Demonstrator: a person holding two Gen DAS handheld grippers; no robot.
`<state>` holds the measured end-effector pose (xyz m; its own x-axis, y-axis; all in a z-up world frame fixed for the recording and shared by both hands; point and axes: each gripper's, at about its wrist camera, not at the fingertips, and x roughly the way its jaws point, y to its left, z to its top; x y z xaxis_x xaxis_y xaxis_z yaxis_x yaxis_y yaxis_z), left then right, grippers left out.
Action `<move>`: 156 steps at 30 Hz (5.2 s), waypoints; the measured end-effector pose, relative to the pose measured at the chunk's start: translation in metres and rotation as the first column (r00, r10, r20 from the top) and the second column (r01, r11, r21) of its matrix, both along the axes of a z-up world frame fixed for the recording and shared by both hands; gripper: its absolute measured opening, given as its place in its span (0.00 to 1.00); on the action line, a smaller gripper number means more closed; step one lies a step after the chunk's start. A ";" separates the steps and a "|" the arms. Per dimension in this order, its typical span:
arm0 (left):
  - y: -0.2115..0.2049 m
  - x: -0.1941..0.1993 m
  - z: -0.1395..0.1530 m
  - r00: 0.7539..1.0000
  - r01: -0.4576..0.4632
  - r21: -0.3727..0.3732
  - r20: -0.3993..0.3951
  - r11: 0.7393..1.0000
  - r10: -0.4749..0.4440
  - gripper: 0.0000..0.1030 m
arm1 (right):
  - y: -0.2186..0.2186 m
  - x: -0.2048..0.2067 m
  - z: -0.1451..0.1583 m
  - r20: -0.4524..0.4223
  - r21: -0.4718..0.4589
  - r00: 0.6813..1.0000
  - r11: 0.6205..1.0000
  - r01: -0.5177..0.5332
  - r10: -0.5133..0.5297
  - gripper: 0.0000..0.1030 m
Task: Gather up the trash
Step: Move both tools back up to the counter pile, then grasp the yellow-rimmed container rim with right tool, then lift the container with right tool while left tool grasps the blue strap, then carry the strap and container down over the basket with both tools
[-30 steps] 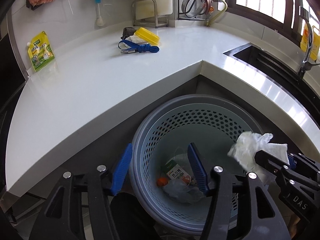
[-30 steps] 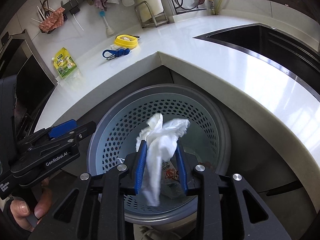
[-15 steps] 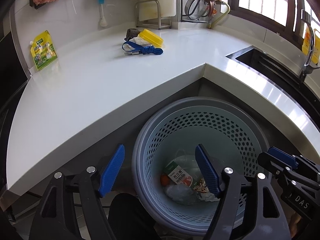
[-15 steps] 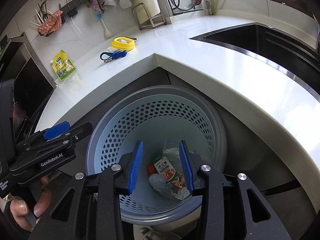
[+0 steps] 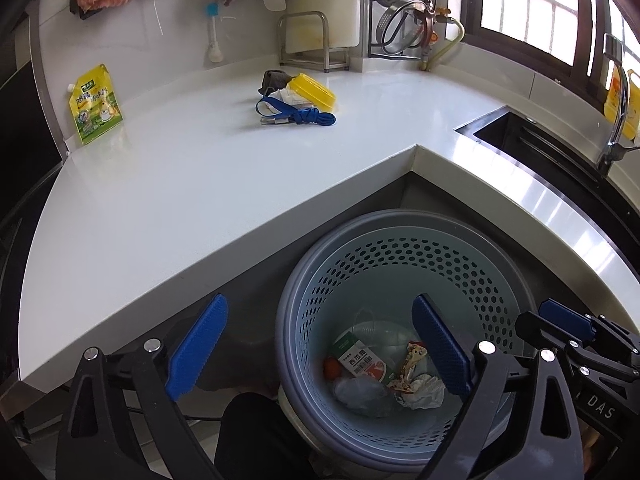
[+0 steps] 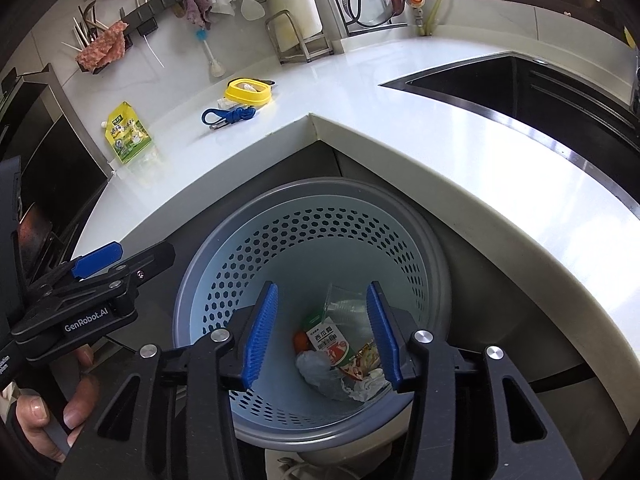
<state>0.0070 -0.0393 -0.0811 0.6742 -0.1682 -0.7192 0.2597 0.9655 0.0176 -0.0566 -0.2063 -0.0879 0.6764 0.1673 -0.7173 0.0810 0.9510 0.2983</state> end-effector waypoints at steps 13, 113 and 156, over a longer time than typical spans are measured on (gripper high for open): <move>0.036 0.018 0.023 0.995 -0.084 -0.044 0.050 0.995 0.086 0.93 | 0.009 0.020 0.019 0.035 -0.021 0.999 0.999 -0.036 0.037 0.60; 0.013 0.208 0.030 0.981 -0.190 -0.113 0.015 0.975 0.193 0.94 | -0.015 0.273 0.069 0.133 -0.074 0.985 0.992 -0.098 0.107 0.71; 0.003 0.186 0.025 0.993 -0.121 -0.090 -0.015 0.989 0.121 0.16 | -0.046 0.197 0.071 0.188 0.023 0.981 0.998 -0.059 0.054 0.71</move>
<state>0.1930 -0.0360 -0.0564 0.6866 -0.1506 -0.7113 0.1406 0.9873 -0.0733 0.1405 -0.2523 -0.0172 0.7874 0.2276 -0.5729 -0.0326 0.9434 0.3300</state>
